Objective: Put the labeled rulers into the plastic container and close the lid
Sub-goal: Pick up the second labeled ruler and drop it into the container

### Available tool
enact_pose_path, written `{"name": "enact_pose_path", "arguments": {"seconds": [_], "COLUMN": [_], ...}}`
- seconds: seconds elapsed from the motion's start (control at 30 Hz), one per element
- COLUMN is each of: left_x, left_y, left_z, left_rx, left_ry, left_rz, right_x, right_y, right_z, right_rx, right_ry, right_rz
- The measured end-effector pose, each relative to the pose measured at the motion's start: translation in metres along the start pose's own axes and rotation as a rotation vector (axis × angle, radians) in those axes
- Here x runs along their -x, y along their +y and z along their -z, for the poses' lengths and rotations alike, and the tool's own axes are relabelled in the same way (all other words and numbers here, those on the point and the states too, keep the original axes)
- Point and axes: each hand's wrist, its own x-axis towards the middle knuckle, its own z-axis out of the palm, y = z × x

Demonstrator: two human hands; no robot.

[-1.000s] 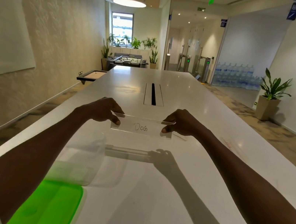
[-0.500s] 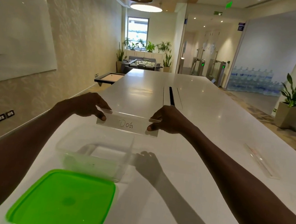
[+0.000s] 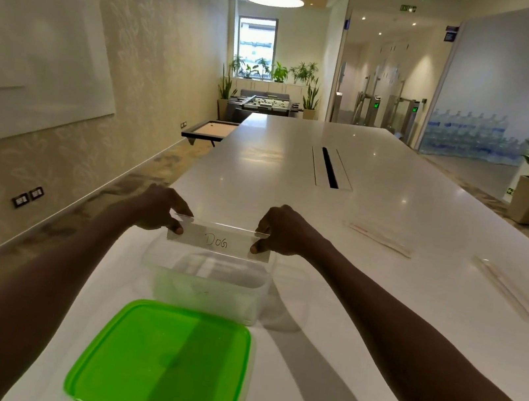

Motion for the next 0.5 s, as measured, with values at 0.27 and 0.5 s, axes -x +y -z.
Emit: {"name": "enact_pose_path", "arguments": {"seconds": [0.27,0.5], "left_x": [-0.012,-0.02], "left_y": [-0.002,-0.001], "left_z": [-0.031,-0.052], "left_rx": [-0.241,-0.368], "left_ry": [-0.101,-0.086], "left_rz": [-0.021,-0.044], "right_x": [-0.014,-0.02], "right_y": [-0.008,-0.016], "right_z": [-0.026,-0.039], "right_rx": [0.135,0.329], "right_ry": [-0.128,-0.173], "right_rz": [-0.036,0.008]}}
